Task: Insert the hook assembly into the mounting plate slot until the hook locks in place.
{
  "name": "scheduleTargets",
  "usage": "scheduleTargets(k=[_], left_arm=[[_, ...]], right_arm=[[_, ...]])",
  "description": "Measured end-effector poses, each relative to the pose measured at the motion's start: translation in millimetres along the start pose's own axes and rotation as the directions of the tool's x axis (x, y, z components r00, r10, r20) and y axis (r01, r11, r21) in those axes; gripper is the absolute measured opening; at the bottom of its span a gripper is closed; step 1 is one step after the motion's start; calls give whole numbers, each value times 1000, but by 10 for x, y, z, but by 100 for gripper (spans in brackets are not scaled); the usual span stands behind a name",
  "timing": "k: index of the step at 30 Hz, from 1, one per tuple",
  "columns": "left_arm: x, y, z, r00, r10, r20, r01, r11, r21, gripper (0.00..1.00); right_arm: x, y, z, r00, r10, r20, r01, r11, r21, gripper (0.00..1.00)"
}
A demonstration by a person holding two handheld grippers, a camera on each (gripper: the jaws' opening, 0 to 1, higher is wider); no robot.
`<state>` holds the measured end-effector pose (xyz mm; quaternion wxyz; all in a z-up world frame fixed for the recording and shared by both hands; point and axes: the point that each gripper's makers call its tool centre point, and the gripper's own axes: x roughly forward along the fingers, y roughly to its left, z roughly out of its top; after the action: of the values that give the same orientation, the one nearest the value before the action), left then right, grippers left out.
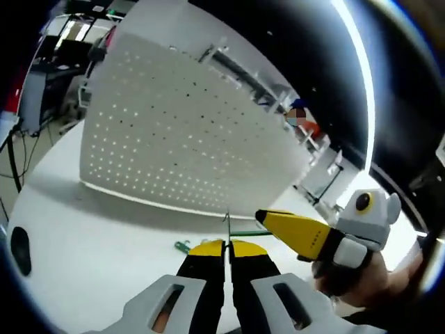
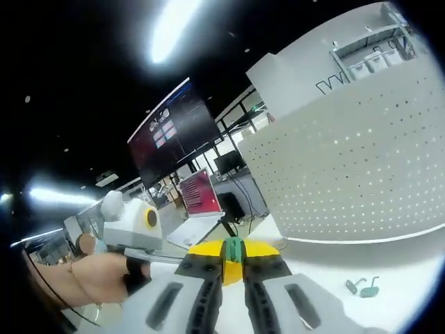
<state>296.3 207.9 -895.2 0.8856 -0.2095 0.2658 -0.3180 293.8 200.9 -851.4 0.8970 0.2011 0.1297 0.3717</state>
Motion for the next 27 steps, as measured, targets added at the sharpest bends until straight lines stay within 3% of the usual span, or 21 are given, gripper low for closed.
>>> scheduleTargets(k=[9, 13, 15, 19, 27], left_arm=[[-77, 40, 202, 997, 53, 55, -58, 994, 90, 1], [-104, 78, 296, 994, 95, 60, -106, 972, 212, 1], [-99, 41, 311, 994, 92, 64, -105, 966, 234, 1], [-86, -8, 347, 992, 101, 81, -123, 931, 343, 1], [-72, -80, 369, 992, 76, 99, -107, 927, 360, 1]], right_arm=[[-115, 48, 138, 999, 46, -13, -45, 998, 49, 15], [-140, 38, 219, 999, 47, -4, -47, 998, 48, 17], [-139, 33, 228, 999, 46, -8, -46, 998, 38, 17], [-117, 62, 226, 998, 59, -17, -58, 997, 46, 16], [-3, 131, 155, 996, 86, -34, -83, 995, 59, 13]])
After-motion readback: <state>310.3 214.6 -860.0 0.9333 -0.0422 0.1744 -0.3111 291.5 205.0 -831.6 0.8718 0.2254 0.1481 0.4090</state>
